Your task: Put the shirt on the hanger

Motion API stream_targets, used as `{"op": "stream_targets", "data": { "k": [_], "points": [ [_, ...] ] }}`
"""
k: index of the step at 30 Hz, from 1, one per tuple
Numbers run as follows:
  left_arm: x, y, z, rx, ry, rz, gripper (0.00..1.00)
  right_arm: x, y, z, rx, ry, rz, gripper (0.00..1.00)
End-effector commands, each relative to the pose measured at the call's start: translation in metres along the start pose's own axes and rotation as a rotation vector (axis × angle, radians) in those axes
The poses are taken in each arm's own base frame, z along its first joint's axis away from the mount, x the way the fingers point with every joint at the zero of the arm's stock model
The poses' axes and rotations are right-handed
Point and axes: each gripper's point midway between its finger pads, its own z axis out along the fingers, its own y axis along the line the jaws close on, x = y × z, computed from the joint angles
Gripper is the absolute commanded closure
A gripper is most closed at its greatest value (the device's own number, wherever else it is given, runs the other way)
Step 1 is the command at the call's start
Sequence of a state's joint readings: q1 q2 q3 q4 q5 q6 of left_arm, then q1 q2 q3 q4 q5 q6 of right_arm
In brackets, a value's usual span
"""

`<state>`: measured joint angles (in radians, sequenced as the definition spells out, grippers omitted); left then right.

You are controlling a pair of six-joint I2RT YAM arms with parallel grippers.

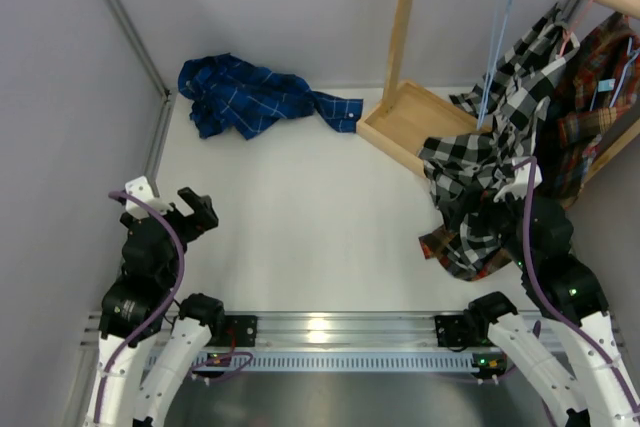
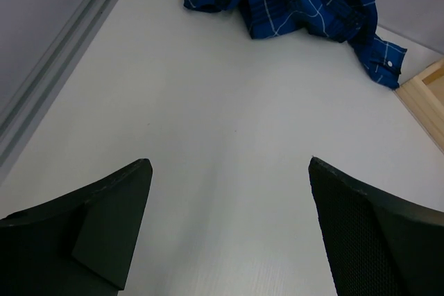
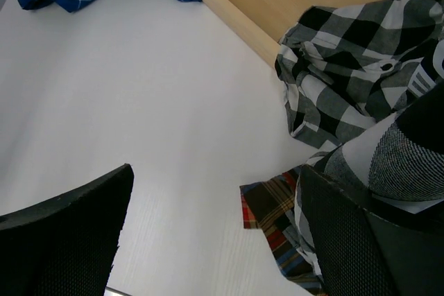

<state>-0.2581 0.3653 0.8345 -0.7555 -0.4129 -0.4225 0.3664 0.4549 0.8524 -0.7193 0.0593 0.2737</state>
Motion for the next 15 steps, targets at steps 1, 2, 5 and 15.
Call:
{"op": "stream_targets", "data": {
  "k": [1,2,5,15],
  "points": [
    [-0.013,-0.002,0.004,-0.013,-0.052,-0.035,0.02,-0.011,0.013,0.001,-0.056,-0.033,0.010,0.01],
    [-0.012,-0.001,0.005,-0.015,-0.048,-0.033,0.02,-0.012,0.014,0.001,-0.061,-0.033,0.010,0.01],
    [-0.013,-0.002,0.008,-0.029,-0.043,-0.034,0.02,-0.015,0.017,-0.001,-0.081,-0.050,0.018,0.00],
    [-0.051,-0.051,0.077,-0.132,0.056,-0.151,0.02,-0.014,0.061,-0.005,-0.328,-0.038,0.033,0.01]
  ]
}}
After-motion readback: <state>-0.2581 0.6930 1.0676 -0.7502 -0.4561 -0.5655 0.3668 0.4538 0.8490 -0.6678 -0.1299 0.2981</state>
